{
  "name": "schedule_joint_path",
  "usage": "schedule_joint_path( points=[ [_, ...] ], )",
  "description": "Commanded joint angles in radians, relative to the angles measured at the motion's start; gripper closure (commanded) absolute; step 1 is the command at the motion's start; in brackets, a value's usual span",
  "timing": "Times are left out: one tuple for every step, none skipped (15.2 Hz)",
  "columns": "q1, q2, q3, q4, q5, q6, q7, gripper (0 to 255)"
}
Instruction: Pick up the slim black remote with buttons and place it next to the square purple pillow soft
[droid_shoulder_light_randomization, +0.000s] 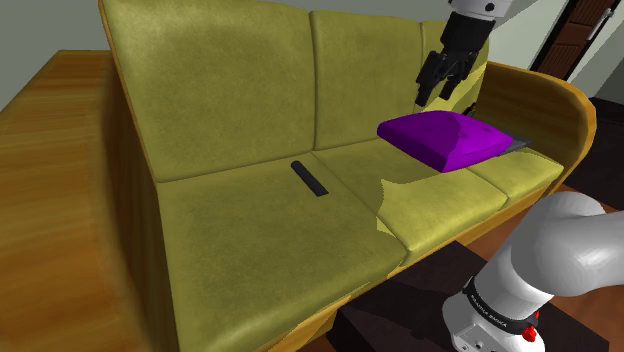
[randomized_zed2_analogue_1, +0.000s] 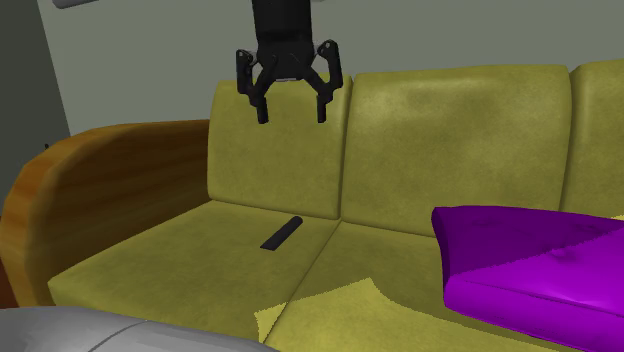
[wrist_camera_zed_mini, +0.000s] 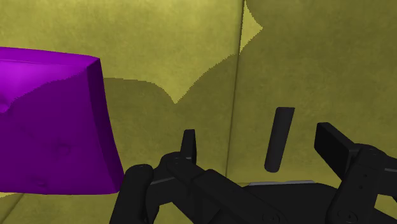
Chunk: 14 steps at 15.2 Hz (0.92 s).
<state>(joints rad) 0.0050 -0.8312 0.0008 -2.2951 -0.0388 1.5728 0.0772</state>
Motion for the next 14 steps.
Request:
schedule_joint_path(
  points=[
    [0.000,0.000,0.000,0.000,0.000,0.000,0.000,0],
    [0.001,0.020,0.005,-0.013,0.007,0.029,0.012,0],
    [0.001,0.041,0.011,-0.025,0.014,0.058,0.023,0],
    [0.002,0.064,0.016,-0.036,0.020,0.087,0.035,0],
    [0.003,0.087,0.021,-0.046,0.027,0.116,0.046,0],
    [0.003,0.112,0.027,-0.054,0.033,0.145,0.056,0],
    [0.004,0.138,0.032,-0.061,0.039,0.174,0.067,0],
    [0.005,0.165,0.037,-0.067,0.045,0.203,0.078,0],
    [0.006,0.193,0.042,-0.071,0.051,0.232,0.088,0],
    [0.007,0.222,0.047,-0.074,0.056,0.260,0.098,0],
    [0.008,0.252,0.052,-0.076,0.062,0.288,0.108,0],
    [0.009,0.283,0.057,-0.076,0.067,0.316,0.118,0],
    [0.010,0.315,0.062,-0.075,0.072,0.343,0.128,0],
    [0.011,0.348,0.067,-0.072,0.077,0.370,0.137,0]
  ],
)
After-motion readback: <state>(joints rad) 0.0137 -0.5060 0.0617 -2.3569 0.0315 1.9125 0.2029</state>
